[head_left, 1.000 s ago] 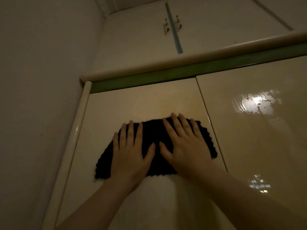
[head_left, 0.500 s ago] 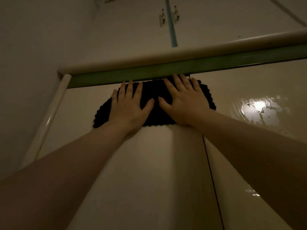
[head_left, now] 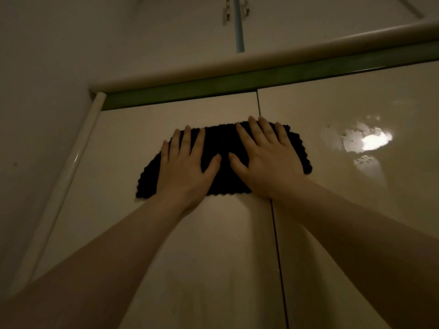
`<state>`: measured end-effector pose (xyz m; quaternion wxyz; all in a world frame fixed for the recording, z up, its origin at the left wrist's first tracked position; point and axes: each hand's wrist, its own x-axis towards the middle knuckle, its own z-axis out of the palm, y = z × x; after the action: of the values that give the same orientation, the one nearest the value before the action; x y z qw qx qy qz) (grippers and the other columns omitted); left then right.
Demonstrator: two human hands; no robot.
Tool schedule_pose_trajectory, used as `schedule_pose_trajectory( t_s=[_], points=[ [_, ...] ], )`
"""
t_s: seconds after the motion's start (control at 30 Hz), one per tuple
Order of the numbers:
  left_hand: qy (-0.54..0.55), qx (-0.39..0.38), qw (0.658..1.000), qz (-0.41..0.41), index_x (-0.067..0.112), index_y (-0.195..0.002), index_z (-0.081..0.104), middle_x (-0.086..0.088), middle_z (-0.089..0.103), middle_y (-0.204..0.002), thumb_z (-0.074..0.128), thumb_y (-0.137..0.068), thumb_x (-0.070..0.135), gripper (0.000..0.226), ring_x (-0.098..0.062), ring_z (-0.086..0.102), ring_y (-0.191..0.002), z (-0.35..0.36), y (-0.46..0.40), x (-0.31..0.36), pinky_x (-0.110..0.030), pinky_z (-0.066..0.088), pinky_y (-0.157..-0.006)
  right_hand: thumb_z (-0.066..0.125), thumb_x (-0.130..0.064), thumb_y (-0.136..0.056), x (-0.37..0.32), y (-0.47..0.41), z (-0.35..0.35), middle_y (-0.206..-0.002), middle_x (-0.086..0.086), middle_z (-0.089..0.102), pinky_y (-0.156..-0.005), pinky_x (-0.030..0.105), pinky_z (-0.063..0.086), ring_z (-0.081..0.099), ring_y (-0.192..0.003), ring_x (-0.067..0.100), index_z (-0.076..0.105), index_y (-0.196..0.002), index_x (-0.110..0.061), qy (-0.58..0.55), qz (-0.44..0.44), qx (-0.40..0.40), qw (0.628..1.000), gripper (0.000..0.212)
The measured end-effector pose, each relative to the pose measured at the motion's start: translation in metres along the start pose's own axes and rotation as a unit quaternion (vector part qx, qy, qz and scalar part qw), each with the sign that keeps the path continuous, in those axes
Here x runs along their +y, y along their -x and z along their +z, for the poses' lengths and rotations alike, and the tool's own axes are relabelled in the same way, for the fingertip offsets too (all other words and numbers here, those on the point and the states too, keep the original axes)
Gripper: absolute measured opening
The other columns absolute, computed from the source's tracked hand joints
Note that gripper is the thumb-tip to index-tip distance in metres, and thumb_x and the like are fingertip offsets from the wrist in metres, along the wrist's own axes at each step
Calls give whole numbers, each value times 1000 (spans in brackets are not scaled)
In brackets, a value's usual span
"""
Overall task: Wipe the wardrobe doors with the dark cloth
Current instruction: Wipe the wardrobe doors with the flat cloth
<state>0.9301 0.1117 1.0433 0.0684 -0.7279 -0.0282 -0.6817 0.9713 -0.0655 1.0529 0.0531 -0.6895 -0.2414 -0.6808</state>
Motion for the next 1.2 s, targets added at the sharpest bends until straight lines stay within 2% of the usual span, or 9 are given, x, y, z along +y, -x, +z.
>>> schedule_pose_trajectory(
  t_s=[0.2,0.37,0.53,0.73,0.9,1.0,1.13,1.2],
  points=[
    [2,8,1000,0,28,-154,0,-2,-5,-163,4,-89,66,76,-18,-12,-148,3,55,30,-43,-6,-120,11,-60,-93,9,59,-3,-163,7,5,-121,46,-1,-2,-150,22,9,-155,-23,-21,-1,-1,1000,73],
    [15,10,1000,-6,27,-154,-1,-1,-6,-163,6,-92,64,73,-17,-14,-148,6,89,53,-43,-6,-120,20,-59,-94,18,96,-5,-161,8,16,-119,47,6,8,-150,24,22,-154,-20,-40,10,6,999,71],
    [18,4,1000,-5,26,-155,2,-2,-5,-163,9,-93,63,72,-18,-14,-148,9,113,79,-44,-5,-120,23,-58,-94,33,130,-8,-161,8,17,-119,48,10,9,-149,24,25,-153,-18,-38,16,-3,999,72],
    [19,-15,1000,-3,22,-155,10,-9,2,-162,12,-94,61,72,-26,-9,-149,13,130,112,-51,1,-119,25,-57,-94,57,158,-16,-160,8,20,-118,49,15,13,-149,24,27,-153,-18,-25,17,-8,1000,70],
    [17,-30,999,-9,23,-155,4,-11,-6,-162,8,-89,66,78,-28,-14,-147,12,124,133,-51,-6,-118,23,-57,-94,73,163,-20,-160,8,20,-119,48,12,14,-149,24,26,-153,-19,-10,13,-14,1000,70],
    [16,-24,1000,5,25,-155,0,-9,-8,-162,5,-87,69,80,-27,-15,-147,12,107,138,-50,-8,-118,17,-61,-92,86,150,-22,-162,6,15,-119,47,7,8,-150,23,21,-154,-21,-6,21,-15,1000,74],
    [7,-22,999,23,30,-153,-5,-6,-9,-162,3,-86,71,79,-25,-16,-147,13,71,142,-49,-8,-118,2,-65,-85,102,123,-27,-163,3,-3,-121,45,-4,-8,-149,20,2,-155,-26,9,41,-21,999,81],
    [6,-19,999,31,32,-153,-6,-5,-10,-162,3,-85,72,80,-24,-16,-147,14,50,143,-49,-8,-119,-1,-66,-83,111,107,-28,-163,3,-7,-121,45,-6,-10,-149,20,-2,-155,-27,19,48,-17,999,82]
  ],
)
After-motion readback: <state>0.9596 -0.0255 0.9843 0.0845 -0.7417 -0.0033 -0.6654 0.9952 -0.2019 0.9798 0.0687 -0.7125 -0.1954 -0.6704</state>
